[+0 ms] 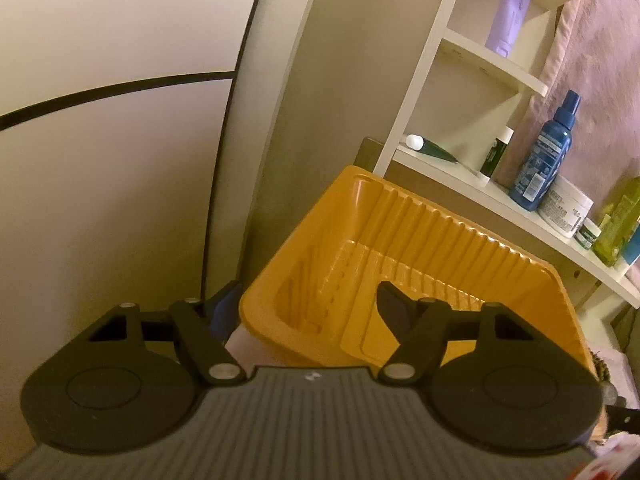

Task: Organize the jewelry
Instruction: 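Grasp the orange tray rim with the left gripper while the right gripper approaches the jewelry pile, then grasp the black rectangular case with the right gripper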

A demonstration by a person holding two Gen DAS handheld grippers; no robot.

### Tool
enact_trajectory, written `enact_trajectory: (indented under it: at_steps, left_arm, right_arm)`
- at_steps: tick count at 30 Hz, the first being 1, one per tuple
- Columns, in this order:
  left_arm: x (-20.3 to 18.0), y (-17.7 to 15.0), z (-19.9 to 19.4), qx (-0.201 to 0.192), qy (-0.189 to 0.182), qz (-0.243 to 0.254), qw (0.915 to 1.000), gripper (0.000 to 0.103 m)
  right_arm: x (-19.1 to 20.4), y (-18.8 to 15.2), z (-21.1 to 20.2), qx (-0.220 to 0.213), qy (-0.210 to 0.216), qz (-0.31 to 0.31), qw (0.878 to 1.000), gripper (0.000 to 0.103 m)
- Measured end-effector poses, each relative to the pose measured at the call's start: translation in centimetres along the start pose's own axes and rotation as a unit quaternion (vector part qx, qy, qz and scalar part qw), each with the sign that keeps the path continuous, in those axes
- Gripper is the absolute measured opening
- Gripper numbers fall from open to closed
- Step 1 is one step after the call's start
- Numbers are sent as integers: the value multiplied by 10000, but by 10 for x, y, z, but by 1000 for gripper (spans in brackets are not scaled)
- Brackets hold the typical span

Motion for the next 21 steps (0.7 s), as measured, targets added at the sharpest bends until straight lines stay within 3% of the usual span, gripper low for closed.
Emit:
enact_trajectory:
  at_steps: [11, 16, 21]
  left_arm:
    - [-5, 0, 13, -251, 4, 157, 9996, 45]
    - [-2, 3, 8, -375, 122, 401, 9984, 14]
    - [-6, 6, -4, -612, 149, 842, 9945, 13]
  right_arm:
    - [-6, 3, 5, -3, -66, 63, 10000, 71]
    - [-3, 4, 2, -76, -46, -63, 9999, 71]
    - [1, 3, 2, -58, -21, -149, 9999, 64]
Point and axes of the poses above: each gripper's, at about its wrist camera, not at the fingertips, and z roughly the way its jaws point, x to its left, y to its top, the point moved 7 cm from there along z, roughly the way its jaws point, and after that the axes turned 6 degrees about x, right-handed, at the moved point
